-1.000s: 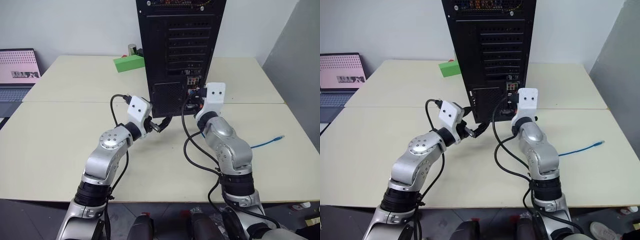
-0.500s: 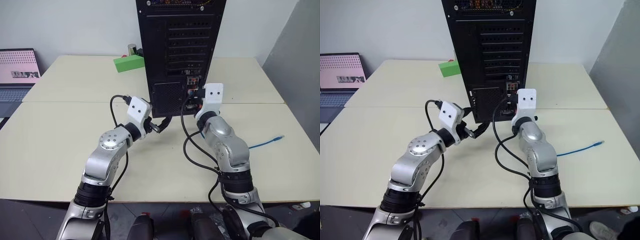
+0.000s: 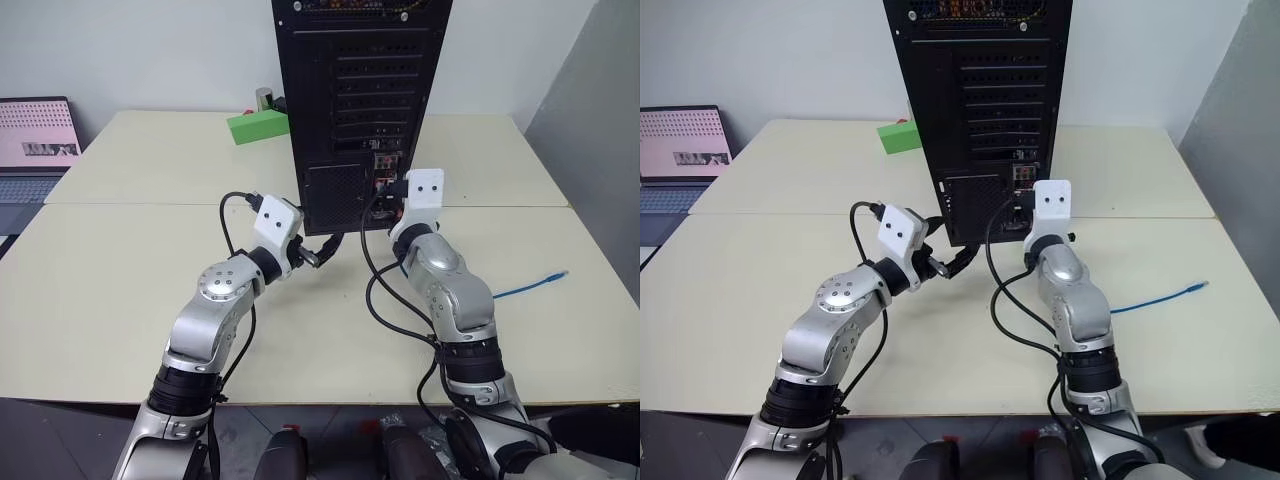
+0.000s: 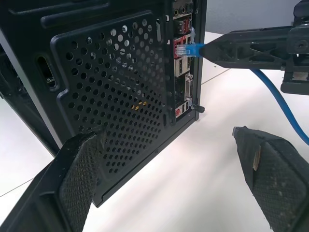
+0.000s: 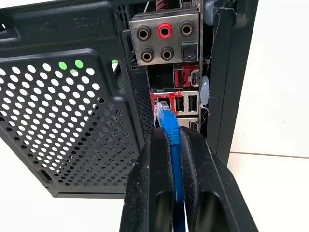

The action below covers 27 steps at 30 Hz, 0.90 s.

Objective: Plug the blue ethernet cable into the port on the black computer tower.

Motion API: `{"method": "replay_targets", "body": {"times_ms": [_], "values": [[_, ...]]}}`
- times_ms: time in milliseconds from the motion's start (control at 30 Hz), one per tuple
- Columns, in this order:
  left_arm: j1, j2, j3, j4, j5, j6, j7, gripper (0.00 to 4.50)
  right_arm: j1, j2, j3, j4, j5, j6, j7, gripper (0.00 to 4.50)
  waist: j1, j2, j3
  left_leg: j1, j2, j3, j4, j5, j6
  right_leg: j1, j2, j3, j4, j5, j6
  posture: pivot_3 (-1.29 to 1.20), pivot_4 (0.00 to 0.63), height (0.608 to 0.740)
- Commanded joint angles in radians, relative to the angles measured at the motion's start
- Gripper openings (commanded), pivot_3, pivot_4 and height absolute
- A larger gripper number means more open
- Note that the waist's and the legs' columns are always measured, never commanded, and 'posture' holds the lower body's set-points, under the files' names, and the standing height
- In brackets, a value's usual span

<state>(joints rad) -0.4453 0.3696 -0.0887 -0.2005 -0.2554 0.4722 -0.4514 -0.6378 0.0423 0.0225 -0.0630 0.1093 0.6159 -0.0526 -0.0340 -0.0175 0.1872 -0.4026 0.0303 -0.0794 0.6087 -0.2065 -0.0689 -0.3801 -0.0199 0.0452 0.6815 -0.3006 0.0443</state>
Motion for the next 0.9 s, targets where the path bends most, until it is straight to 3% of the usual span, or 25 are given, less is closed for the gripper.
{"method": "replay_targets", "body": {"times_ms": [33,900], "values": [[-0.005,0.004,0.02,-0.05,0.005,-0.018,-0.003,4.46,-0.017,0.009,-0.004,-0.024,-0.007,-0.035,-0.005,0.0,0.0,0.0,0.0,0.0,0.0,0.0,0.0,0.0,0.0,0.0,0.0,0.0,0.0,0.0,0.0,0.0,0.15,0.74],[0.004,0.005,0.017,-0.06,0.011,-0.018,-0.012,4.46,-0.007,0.034,-0.009,-0.004,-0.045,-0.056,-0.066,0.0,-0.001,0.0,0.0,0.0,0.0,0.0,0.0,0.0,0.0,0.0,0.0,0.0,0.0,0.0,0.0,0.0,0.15,0.74]]}}
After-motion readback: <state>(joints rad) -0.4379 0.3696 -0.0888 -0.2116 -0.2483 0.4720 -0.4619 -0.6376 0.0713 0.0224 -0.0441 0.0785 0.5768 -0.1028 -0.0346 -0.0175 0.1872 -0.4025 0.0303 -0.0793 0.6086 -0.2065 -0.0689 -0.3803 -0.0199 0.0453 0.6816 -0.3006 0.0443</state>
